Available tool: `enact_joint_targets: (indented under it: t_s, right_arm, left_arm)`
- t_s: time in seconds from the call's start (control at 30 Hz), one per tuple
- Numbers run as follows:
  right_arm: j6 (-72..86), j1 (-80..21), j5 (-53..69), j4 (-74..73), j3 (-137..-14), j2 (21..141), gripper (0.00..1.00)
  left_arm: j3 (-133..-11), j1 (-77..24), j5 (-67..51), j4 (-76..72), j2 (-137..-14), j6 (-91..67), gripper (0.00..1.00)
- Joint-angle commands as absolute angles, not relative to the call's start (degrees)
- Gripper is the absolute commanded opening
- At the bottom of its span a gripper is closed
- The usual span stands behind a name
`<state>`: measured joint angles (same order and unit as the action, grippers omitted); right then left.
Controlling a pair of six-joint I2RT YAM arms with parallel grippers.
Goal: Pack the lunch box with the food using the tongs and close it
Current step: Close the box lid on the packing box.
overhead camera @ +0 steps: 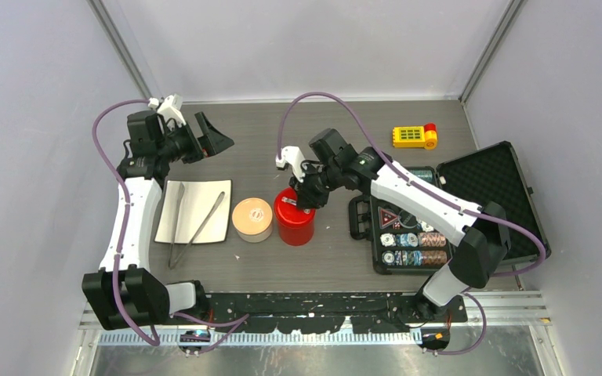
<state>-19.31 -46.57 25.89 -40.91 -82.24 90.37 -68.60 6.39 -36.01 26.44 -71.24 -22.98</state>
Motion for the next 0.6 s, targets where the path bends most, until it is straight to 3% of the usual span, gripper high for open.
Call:
enact_joint_targets:
  t_s: [0.0, 0.1, 0.43, 0.57]
  right_arm:
    - [-18.95, -47.02, 25.28, -38.64, -84.50, 89.14, 0.09]
    - [-17.14, -47.01, 26.18, -39.73, -86.18, 89.43, 0.01]
    - [-12.10, -46.73, 25.46, -46.49, -92.96, 93.39, 0.00]
    - [-5.94, -43.50, 31.38, -46.67, -95.69, 95.37, 0.00]
  left_arm:
    - [-68.58, 6.69, -36.08, 24.08, -69.88, -23.73, 1.00]
    - [-68.48, 6.68, -35.94, 24.13, -69.70, -23.73, 1.00]
    - [-67.48, 6.71, -35.77, 23.09, -69.50, -24.51, 1.00]
    - [-67.32, 6.72, -35.89, 23.12, -69.39, -24.53, 1.00]
